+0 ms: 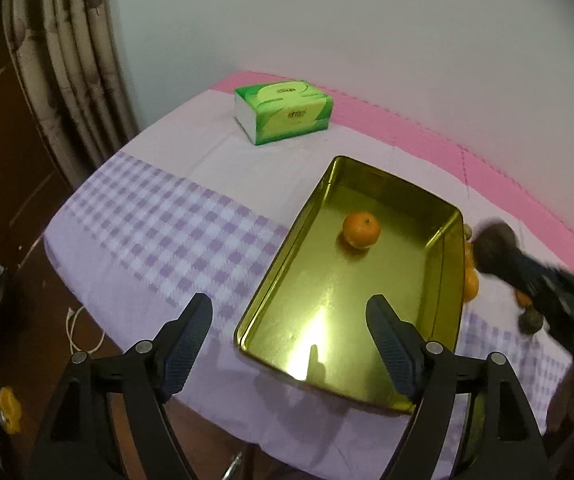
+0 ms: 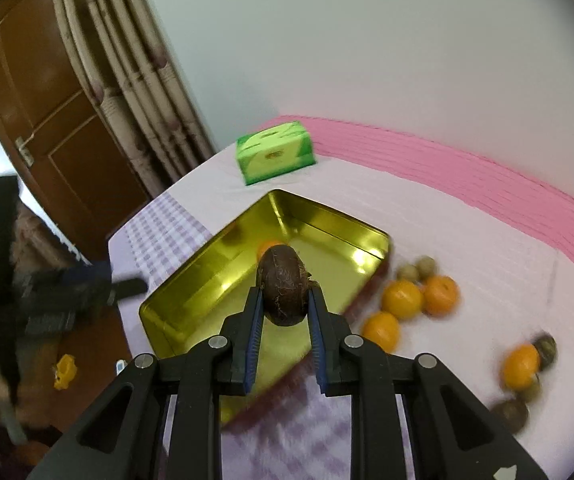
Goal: Organize fruits
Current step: 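Lower the orange into the gold tin and open the left gripper, then lower the dark brown fruit into the tin and open the right gripper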
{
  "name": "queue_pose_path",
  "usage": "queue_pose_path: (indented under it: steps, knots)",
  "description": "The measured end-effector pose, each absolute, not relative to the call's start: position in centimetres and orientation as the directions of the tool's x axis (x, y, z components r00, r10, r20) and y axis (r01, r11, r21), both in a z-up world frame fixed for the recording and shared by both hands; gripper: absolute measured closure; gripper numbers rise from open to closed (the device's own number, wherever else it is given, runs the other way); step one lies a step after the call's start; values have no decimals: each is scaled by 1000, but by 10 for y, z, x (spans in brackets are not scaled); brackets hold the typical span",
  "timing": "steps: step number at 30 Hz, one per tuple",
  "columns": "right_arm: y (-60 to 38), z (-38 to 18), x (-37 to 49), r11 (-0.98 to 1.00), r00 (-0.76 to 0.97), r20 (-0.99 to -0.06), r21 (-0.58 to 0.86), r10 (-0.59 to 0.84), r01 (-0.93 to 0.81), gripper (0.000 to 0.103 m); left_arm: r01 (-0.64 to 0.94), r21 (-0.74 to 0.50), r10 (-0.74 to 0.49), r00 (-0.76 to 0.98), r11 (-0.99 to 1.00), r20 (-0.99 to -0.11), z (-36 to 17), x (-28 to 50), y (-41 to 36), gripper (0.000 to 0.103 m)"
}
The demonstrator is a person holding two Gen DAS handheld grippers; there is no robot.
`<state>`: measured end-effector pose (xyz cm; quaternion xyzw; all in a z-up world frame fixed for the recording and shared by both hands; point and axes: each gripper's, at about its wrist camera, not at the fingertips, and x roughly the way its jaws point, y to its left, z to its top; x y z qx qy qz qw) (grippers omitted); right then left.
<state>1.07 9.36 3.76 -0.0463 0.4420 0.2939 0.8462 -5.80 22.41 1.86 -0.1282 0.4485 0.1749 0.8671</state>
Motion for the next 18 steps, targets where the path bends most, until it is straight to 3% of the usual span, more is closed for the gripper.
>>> queue_pose_path:
  steps: [5,14,18]
  knots:
    - [116,17,33,827,408,-809,162,424,-538,83,-384,72,286,538,921,-793,16,-56,206,22]
    - [135,-13,60,855,397,-837,150,377,-496,83,-383,72,284,533,921,-797,10,-53,217,17]
    - [122,-3,57,864,433,-797,208,421,-458,72,-388,57,264,504,920,-822,3,-49,220,16]
